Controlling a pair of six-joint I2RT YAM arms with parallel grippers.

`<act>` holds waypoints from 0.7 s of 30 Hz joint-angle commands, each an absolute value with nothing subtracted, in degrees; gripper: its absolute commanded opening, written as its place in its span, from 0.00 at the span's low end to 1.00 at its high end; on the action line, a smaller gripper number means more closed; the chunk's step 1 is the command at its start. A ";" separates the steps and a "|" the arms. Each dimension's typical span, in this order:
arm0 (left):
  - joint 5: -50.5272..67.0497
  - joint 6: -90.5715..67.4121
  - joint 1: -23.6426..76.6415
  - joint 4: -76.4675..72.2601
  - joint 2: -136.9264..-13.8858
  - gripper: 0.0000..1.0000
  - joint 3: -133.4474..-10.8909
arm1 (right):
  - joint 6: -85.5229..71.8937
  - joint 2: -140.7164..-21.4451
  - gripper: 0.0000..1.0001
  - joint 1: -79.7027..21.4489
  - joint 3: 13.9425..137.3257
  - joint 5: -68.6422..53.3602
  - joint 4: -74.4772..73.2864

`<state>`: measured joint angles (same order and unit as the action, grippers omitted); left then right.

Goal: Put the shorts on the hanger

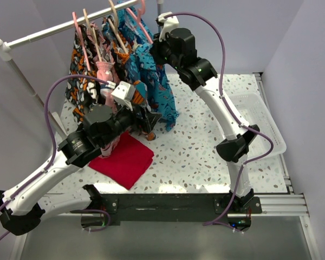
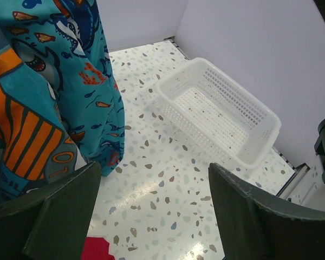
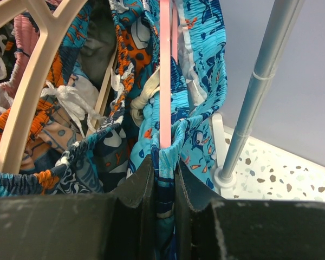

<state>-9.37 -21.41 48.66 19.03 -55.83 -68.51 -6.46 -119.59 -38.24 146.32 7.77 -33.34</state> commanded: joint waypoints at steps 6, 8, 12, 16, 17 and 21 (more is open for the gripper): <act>-8.79 -20.57 48.60 18.81 -54.32 0.87 -68.03 | -7.29 -115.40 0.27 -38.32 145.29 7.65 -24.35; -8.79 -20.57 48.69 18.81 -54.14 0.87 -68.03 | -7.30 -115.23 0.31 -38.32 145.11 7.65 -24.17; -8.88 -20.57 48.60 18.90 -53.88 0.87 -67.94 | -7.47 -114.70 0.38 -38.32 144.93 7.65 -24.52; -8.79 -20.48 48.60 18.98 -53.61 0.88 -67.85 | -8.00 -112.77 0.50 -38.32 142.65 7.47 -24.35; -8.70 -20.48 48.60 18.98 -53.53 0.88 -67.85 | -8.26 -111.63 0.52 -38.32 142.04 7.30 -24.26; -8.26 -20.57 48.60 18.90 -53.44 0.89 -67.76 | -9.31 -108.90 0.66 -38.32 138.88 6.77 -24.52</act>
<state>-9.23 -21.41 48.66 19.42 -54.35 -67.96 -7.90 -114.74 -38.24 140.75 7.68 -27.64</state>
